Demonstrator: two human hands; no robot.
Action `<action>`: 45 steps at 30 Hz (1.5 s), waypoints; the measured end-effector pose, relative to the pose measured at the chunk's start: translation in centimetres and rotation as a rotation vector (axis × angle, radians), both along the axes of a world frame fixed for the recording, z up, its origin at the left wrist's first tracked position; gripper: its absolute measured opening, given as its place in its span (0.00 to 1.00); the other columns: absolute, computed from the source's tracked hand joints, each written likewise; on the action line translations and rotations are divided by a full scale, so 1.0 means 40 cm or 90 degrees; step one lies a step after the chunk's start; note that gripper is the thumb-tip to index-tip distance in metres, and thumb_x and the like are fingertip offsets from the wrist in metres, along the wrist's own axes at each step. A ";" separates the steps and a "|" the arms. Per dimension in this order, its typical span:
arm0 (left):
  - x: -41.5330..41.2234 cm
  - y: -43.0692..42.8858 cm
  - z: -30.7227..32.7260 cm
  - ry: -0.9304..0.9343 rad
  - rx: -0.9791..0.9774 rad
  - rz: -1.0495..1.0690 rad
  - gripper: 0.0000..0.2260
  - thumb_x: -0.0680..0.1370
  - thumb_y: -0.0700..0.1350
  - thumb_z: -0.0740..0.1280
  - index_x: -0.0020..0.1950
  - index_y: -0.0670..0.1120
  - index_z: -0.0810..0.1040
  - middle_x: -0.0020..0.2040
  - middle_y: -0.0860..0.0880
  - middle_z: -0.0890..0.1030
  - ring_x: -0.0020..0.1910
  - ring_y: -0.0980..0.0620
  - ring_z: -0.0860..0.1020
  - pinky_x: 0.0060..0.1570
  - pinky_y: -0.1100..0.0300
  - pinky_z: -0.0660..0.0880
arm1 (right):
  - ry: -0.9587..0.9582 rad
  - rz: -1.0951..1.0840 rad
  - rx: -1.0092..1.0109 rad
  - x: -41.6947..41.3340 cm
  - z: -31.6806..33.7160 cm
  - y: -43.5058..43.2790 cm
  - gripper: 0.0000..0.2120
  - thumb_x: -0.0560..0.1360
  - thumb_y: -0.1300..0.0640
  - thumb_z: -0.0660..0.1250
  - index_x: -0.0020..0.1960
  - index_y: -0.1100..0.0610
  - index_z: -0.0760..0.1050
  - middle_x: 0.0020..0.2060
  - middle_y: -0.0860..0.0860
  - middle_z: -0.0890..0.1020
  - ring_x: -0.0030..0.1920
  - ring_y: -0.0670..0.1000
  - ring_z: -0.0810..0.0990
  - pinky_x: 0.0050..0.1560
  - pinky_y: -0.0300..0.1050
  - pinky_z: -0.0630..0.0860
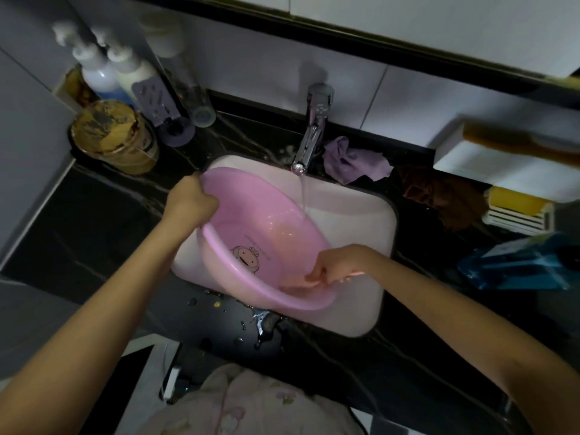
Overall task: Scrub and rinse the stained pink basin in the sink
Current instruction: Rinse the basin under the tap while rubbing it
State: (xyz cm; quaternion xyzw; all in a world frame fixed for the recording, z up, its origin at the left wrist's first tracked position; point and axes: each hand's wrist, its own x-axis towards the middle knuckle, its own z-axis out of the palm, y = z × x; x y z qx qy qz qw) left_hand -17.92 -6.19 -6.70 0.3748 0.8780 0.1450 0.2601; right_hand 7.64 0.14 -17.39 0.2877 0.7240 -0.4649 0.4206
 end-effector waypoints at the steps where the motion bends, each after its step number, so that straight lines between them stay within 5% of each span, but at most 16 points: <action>1: 0.000 0.003 0.000 -0.003 -0.002 0.001 0.19 0.72 0.34 0.63 0.63 0.39 0.73 0.48 0.41 0.75 0.46 0.44 0.73 0.44 0.54 0.68 | 0.003 -0.014 -0.039 0.012 0.009 0.010 0.25 0.73 0.68 0.59 0.67 0.53 0.73 0.27 0.52 0.71 0.25 0.48 0.64 0.26 0.39 0.62; 5: -0.004 0.000 -0.004 -0.019 -0.013 -0.001 0.18 0.72 0.34 0.63 0.62 0.38 0.73 0.51 0.37 0.78 0.49 0.39 0.76 0.44 0.53 0.70 | -0.050 0.001 -0.055 0.017 -0.010 0.063 0.21 0.75 0.64 0.63 0.65 0.48 0.74 0.27 0.50 0.69 0.24 0.47 0.62 0.24 0.36 0.61; 8: -0.008 0.003 -0.002 -0.021 -0.026 -0.003 0.18 0.71 0.34 0.64 0.61 0.38 0.74 0.52 0.36 0.78 0.51 0.38 0.77 0.47 0.51 0.73 | -0.033 -0.097 0.086 -0.022 -0.057 0.095 0.03 0.77 0.54 0.65 0.46 0.51 0.77 0.26 0.48 0.71 0.26 0.48 0.64 0.28 0.39 0.62; 10: -0.008 0.005 -0.002 -0.018 -0.032 0.001 0.18 0.71 0.34 0.64 0.61 0.39 0.73 0.52 0.38 0.78 0.49 0.40 0.76 0.46 0.52 0.73 | 0.030 -0.188 0.146 -0.061 -0.085 0.125 0.11 0.76 0.46 0.65 0.39 0.52 0.73 0.26 0.44 0.74 0.32 0.49 0.69 0.37 0.41 0.65; 12: -0.004 0.007 -0.002 -0.012 -0.037 0.001 0.17 0.72 0.34 0.64 0.61 0.39 0.74 0.51 0.40 0.77 0.47 0.43 0.75 0.44 0.54 0.70 | 0.052 -0.130 0.290 -0.098 -0.091 0.156 0.17 0.77 0.42 0.60 0.42 0.55 0.76 0.35 0.47 0.78 0.41 0.54 0.76 0.49 0.45 0.70; 15: -0.009 0.008 -0.005 -0.008 -0.040 -0.003 0.17 0.72 0.34 0.64 0.61 0.39 0.74 0.50 0.39 0.77 0.45 0.44 0.74 0.44 0.54 0.69 | 0.099 -0.058 0.464 -0.129 -0.076 0.161 0.15 0.80 0.51 0.58 0.50 0.60 0.78 0.50 0.54 0.81 0.53 0.57 0.79 0.52 0.45 0.71; 20: -0.032 -0.006 -0.015 -0.031 -0.031 0.008 0.19 0.71 0.34 0.64 0.62 0.39 0.74 0.50 0.39 0.79 0.47 0.42 0.76 0.44 0.54 0.72 | -0.005 -0.098 0.305 -0.112 -0.083 0.152 0.25 0.76 0.36 0.58 0.51 0.58 0.79 0.49 0.54 0.83 0.51 0.56 0.81 0.53 0.45 0.71; 24: -0.016 -0.004 -0.019 -0.040 -0.045 0.020 0.18 0.73 0.34 0.63 0.64 0.40 0.73 0.53 0.40 0.77 0.49 0.43 0.75 0.46 0.55 0.69 | -0.006 -0.161 0.334 -0.080 -0.100 0.123 0.26 0.79 0.38 0.53 0.59 0.57 0.77 0.54 0.55 0.81 0.55 0.57 0.79 0.52 0.45 0.69; 26: -0.022 -0.005 -0.018 -0.040 -0.044 0.028 0.19 0.73 0.34 0.63 0.64 0.40 0.73 0.55 0.38 0.77 0.53 0.40 0.76 0.47 0.54 0.70 | -0.033 -0.116 0.293 -0.074 -0.091 0.096 0.23 0.79 0.41 0.56 0.58 0.57 0.77 0.52 0.55 0.81 0.50 0.55 0.79 0.49 0.44 0.69; 29: -0.031 -0.005 -0.020 -0.058 -0.045 0.027 0.18 0.72 0.34 0.63 0.63 0.39 0.74 0.52 0.38 0.78 0.50 0.41 0.77 0.44 0.54 0.71 | -0.081 -0.012 0.161 -0.042 -0.043 0.094 0.14 0.77 0.57 0.62 0.59 0.59 0.78 0.34 0.55 0.77 0.28 0.50 0.72 0.30 0.38 0.67; 31: -0.038 -0.004 -0.019 -0.099 -0.056 0.023 0.18 0.70 0.34 0.64 0.60 0.39 0.75 0.47 0.39 0.79 0.43 0.43 0.78 0.39 0.55 0.73 | -0.106 0.015 0.117 -0.013 -0.015 0.118 0.20 0.73 0.63 0.60 0.63 0.56 0.76 0.32 0.52 0.75 0.25 0.47 0.68 0.26 0.37 0.64; 33: -0.049 0.003 -0.019 -0.146 -0.067 0.010 0.18 0.67 0.33 0.65 0.57 0.37 0.76 0.43 0.40 0.79 0.39 0.44 0.78 0.36 0.56 0.73 | -0.087 0.001 0.134 0.007 -0.007 0.129 0.27 0.72 0.62 0.62 0.71 0.51 0.68 0.53 0.56 0.80 0.42 0.51 0.78 0.41 0.40 0.73; 34: -0.054 0.007 -0.017 -0.168 -0.076 0.003 0.17 0.67 0.32 0.65 0.55 0.35 0.76 0.41 0.39 0.78 0.37 0.44 0.77 0.35 0.58 0.73 | -0.060 -0.010 0.182 0.013 -0.016 0.128 0.30 0.73 0.61 0.64 0.74 0.52 0.63 0.65 0.55 0.74 0.56 0.53 0.77 0.54 0.42 0.72; 36: -0.055 0.020 -0.012 -0.216 -0.104 -0.009 0.15 0.67 0.30 0.64 0.53 0.32 0.77 0.38 0.40 0.75 0.34 0.46 0.74 0.30 0.61 0.71 | -0.024 -0.068 0.286 0.018 -0.025 0.111 0.34 0.73 0.56 0.68 0.76 0.54 0.57 0.70 0.55 0.69 0.67 0.56 0.70 0.65 0.45 0.68; 41: -0.045 0.039 -0.044 -0.309 -0.120 0.026 0.28 0.71 0.30 0.63 0.71 0.40 0.66 0.64 0.38 0.71 0.51 0.45 0.75 0.44 0.57 0.75 | -0.045 -0.188 0.334 0.014 -0.076 0.062 0.43 0.73 0.54 0.69 0.78 0.53 0.43 0.67 0.60 0.71 0.62 0.60 0.74 0.58 0.48 0.72; 45: -0.025 0.022 -0.017 -0.176 -0.139 -0.005 0.32 0.73 0.39 0.67 0.75 0.41 0.58 0.69 0.40 0.67 0.56 0.42 0.75 0.49 0.52 0.77 | -0.096 -0.189 0.381 0.008 -0.085 0.034 0.39 0.77 0.59 0.62 0.77 0.43 0.41 0.66 0.61 0.66 0.60 0.60 0.74 0.53 0.48 0.73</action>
